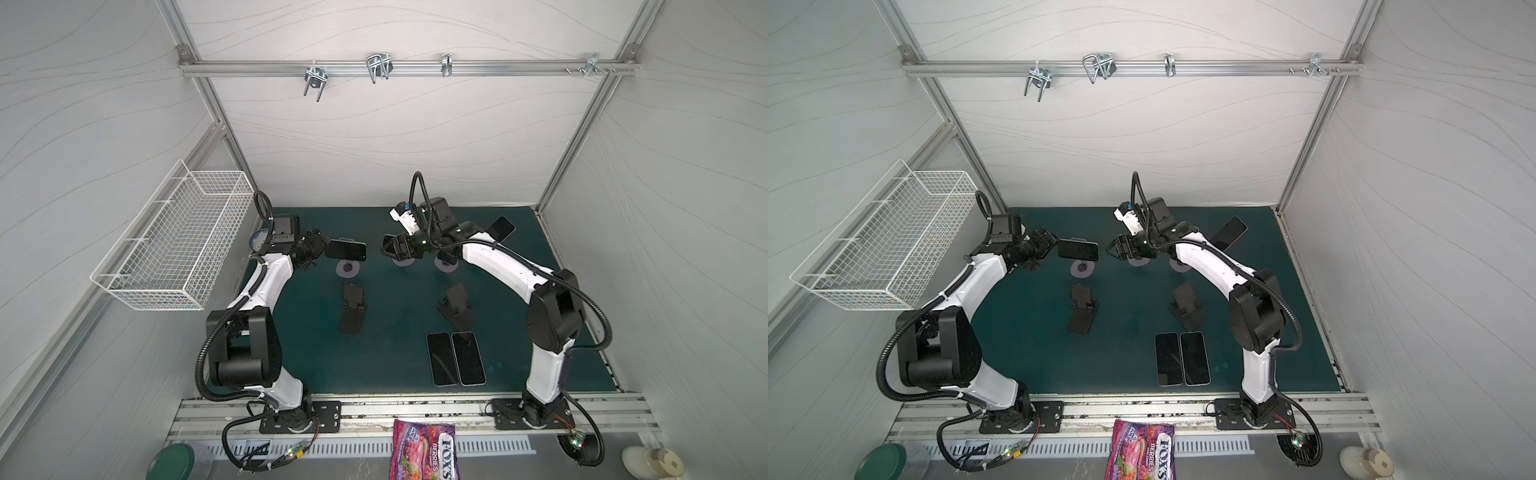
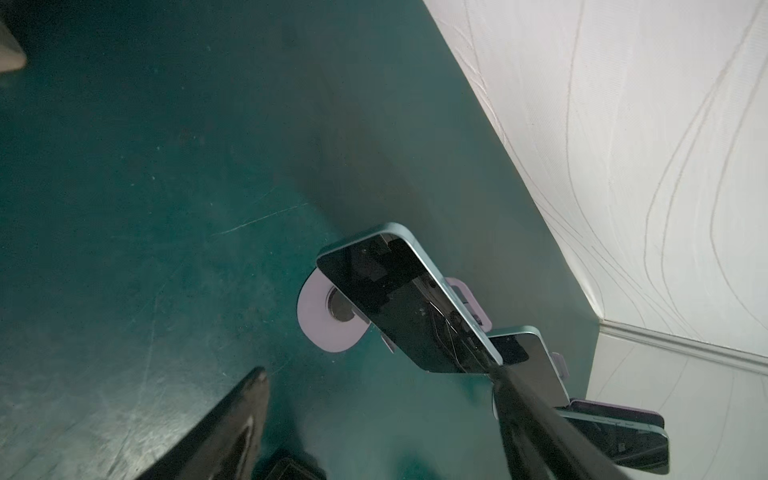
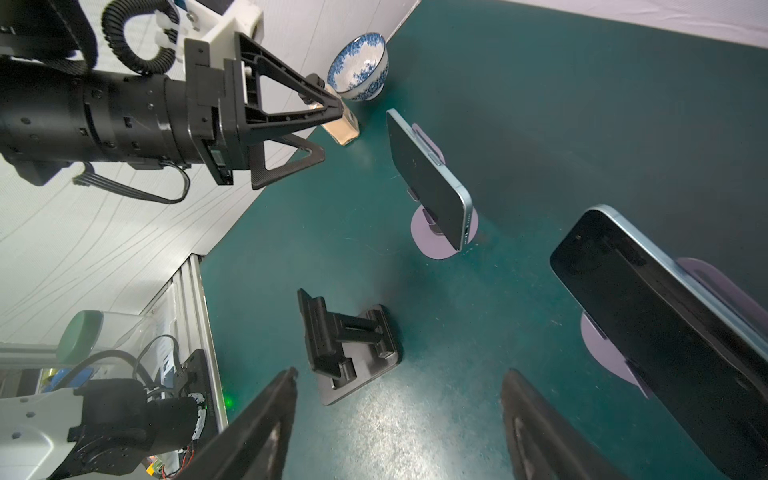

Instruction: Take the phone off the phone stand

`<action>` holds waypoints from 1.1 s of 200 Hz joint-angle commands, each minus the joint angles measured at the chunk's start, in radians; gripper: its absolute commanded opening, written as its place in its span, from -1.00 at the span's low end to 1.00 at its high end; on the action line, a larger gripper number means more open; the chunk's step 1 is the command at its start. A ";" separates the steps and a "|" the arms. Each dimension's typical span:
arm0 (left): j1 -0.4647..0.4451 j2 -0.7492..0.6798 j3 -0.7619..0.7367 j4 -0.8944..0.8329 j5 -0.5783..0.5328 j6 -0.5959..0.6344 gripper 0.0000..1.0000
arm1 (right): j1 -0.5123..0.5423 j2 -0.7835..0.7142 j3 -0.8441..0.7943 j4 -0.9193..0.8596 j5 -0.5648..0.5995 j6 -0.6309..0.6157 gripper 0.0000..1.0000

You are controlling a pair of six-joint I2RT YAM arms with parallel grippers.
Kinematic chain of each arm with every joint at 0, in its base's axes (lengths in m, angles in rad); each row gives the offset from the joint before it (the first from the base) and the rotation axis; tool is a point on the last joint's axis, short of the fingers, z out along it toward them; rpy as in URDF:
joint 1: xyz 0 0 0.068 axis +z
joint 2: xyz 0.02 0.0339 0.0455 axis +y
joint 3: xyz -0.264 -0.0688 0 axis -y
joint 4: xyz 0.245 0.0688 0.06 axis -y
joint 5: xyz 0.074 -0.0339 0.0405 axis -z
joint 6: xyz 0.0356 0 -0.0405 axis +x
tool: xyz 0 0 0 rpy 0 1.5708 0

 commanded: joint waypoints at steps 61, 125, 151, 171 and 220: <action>0.014 0.011 -0.107 0.207 0.010 -0.253 0.72 | 0.027 0.134 0.118 0.075 -0.033 0.032 0.56; 0.019 0.032 -0.098 0.235 0.011 -0.274 0.73 | 0.039 0.227 0.184 0.085 -0.015 0.050 0.35; 0.021 0.043 -0.078 0.210 0.013 -0.239 0.72 | 0.039 0.258 0.197 0.099 -0.009 0.065 0.23; 0.029 0.055 -0.080 0.215 0.025 -0.241 0.72 | 0.038 0.280 0.216 0.105 -0.006 0.076 0.17; 0.029 0.090 -0.077 0.238 0.025 -0.245 0.72 | 0.038 0.345 0.293 0.104 0.003 0.072 0.09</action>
